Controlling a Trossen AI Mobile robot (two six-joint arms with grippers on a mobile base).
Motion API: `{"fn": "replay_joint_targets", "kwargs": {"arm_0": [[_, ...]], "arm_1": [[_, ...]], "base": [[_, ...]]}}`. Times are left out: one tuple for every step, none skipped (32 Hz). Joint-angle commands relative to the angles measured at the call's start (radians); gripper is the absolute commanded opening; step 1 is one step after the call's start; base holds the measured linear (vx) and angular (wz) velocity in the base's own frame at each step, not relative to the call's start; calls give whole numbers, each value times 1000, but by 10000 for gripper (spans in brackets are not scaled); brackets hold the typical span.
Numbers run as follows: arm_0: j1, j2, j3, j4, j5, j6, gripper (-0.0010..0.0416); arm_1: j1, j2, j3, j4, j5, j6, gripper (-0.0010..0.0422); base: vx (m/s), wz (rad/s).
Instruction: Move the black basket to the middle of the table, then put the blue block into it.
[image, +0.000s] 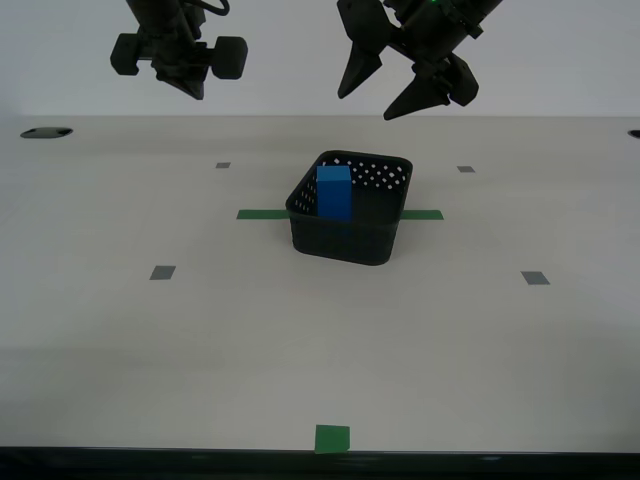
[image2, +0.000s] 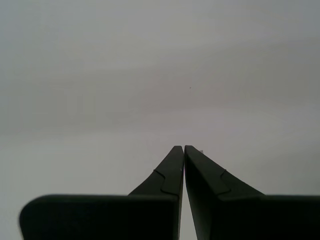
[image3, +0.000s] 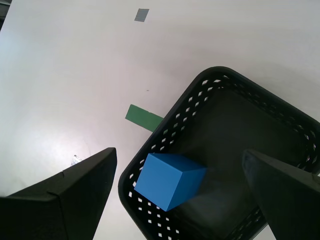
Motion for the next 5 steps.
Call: {"fn": "replay_joint_targets", "kwargs": {"arm_0": [[0, 0, 0, 1, 0, 0, 351], [0, 0, 0, 1, 0, 0, 351], [0, 0, 0, 1, 0, 0, 351], [0, 0, 0, 1, 0, 0, 351], [0, 0, 0, 1, 0, 0, 351]], "arm_1": [[0, 0, 0, 0, -2, 2, 0], [0, 0, 0, 0, -2, 2, 0], [0, 0, 0, 0, -2, 2, 0], [0, 0, 0, 0, -2, 2, 0], [0, 0, 0, 0, -2, 1, 0]], "base": [[0, 0], [0, 0], [0, 0], [0, 0], [0, 0]]}}
